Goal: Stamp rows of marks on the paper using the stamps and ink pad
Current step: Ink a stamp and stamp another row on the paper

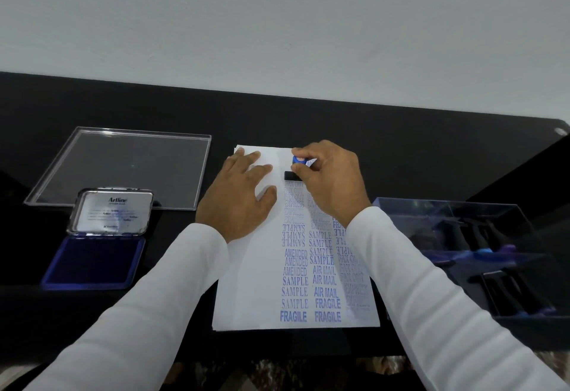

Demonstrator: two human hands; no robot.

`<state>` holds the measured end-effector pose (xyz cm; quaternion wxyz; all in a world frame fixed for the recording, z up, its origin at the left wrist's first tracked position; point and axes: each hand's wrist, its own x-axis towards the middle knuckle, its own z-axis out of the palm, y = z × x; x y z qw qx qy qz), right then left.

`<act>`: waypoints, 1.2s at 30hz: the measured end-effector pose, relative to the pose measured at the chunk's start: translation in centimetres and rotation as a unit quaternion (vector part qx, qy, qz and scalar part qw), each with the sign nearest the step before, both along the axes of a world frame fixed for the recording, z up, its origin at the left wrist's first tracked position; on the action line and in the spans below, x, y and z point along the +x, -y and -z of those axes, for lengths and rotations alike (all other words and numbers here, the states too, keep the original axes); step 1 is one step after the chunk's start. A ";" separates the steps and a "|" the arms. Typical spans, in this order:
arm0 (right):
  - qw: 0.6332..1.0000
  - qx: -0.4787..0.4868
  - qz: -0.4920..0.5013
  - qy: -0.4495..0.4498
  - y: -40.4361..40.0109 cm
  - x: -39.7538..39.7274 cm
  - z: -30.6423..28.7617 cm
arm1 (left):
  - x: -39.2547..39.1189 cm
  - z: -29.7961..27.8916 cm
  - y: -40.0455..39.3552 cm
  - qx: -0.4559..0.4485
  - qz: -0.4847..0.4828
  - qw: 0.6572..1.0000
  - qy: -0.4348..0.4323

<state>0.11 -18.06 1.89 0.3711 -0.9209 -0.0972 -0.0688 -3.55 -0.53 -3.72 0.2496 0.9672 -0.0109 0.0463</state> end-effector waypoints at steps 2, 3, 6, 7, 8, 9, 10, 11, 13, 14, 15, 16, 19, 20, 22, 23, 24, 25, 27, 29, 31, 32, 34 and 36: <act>1.000 -0.005 -0.001 -0.002 0.0 0.0 -0.1 | 0.0 0.0 0.0 0.000 0.000 1.000 -0.001; 1.000 -0.008 -0.002 -0.002 0.1 0.0 -0.2 | 0.0 0.0 0.0 -0.001 0.002 1.000 -0.001; 1.000 -0.019 -0.006 0.003 0.1 0.1 -0.1 | 0.0 0.0 0.0 -0.005 0.004 1.000 0.004; 1.000 -0.024 -0.005 0.002 0.1 0.1 -0.1 | 0.0 0.0 0.0 -0.004 0.004 1.000 0.005; 1.000 -0.026 -0.004 0.002 0.1 0.2 -0.1 | 0.0 -0.1 0.0 -0.003 0.005 1.000 0.005; 1.000 -0.026 -0.003 0.001 0.1 0.2 0.0 | 0.0 -0.1 0.0 -0.002 0.005 1.000 0.003; 1.000 -0.025 -0.001 0.000 0.1 0.2 0.0 | 0.0 -0.1 0.0 -0.001 0.005 1.000 0.001; 1.000 -0.024 0.000 -0.001 0.1 0.2 0.1 | 0.0 -0.1 0.0 0.000 0.004 1.000 -0.002; 1.000 -0.020 0.002 -0.003 0.1 0.2 0.2 | 0.1 -0.1 0.0 0.001 0.002 1.000 -0.006; 1.000 -0.017 0.001 -0.003 0.1 0.2 0.2 | 0.1 -0.1 0.0 0.000 0.002 1.000 -0.006; 1.000 -0.016 -0.001 -0.001 0.1 0.2 0.3 | 0.1 -0.1 0.0 0.000 0.001 1.000 -0.006; 1.000 -0.018 -0.003 0.001 0.1 0.3 0.3 | 0.0 -0.1 0.0 -0.001 0.001 1.000 -0.005; 1.000 -0.018 -0.006 0.004 0.1 0.4 0.5 | 0.0 -0.1 0.0 -0.002 0.001 1.000 -0.004; 1.000 -0.017 -0.006 0.004 0.1 0.4 0.5 | 0.0 -0.1 0.0 -0.002 0.001 1.000 -0.005; 1.000 -0.017 -0.006 0.001 0.1 0.4 0.5 | 0.1 -0.1 0.0 0.000 0.001 1.000 -0.008; 1.000 -0.018 -0.004 0.001 0.1 0.4 0.5 | 0.1 -0.1 0.0 0.000 0.001 1.000 -0.008; 1.000 -0.019 -0.003 0.001 0.1 0.4 0.5 | 0.1 -0.1 0.0 0.000 0.001 1.000 -0.007; 1.000 -0.021 -0.002 0.002 0.1 0.3 0.4 | 0.0 -0.1 0.0 -0.002 0.002 1.000 -0.006; 1.000 -0.027 -0.006 0.012 0.2 0.3 0.3 | 0.0 -0.1 0.0 -0.007 0.002 1.000 -0.001; 0.999 -0.030 -0.009 0.016 0.3 0.2 0.2 | 0.0 -0.1 0.0 -0.009 0.003 1.000 0.002; 0.999 -0.030 -0.009 0.015 0.3 0.2 0.2 | 0.0 -0.1 0.0 -0.005 0.003 1.000 -0.001; 0.999 -0.031 -0.008 0.014 0.2 0.2 0.3 | 0.0 -0.1 0.0 -0.004 0.002 1.000 -0.003; 0.999 -0.031 -0.006 0.011 0.2 0.2 0.2 | 0.1 -0.1 0.0 -0.002 0.001 1.000 -0.005; 1.000 -0.022 -0.008 0.011 0.2 0.2 0.2 | 0.1 0.0 0.0 0.001 0.000 1.000 -0.007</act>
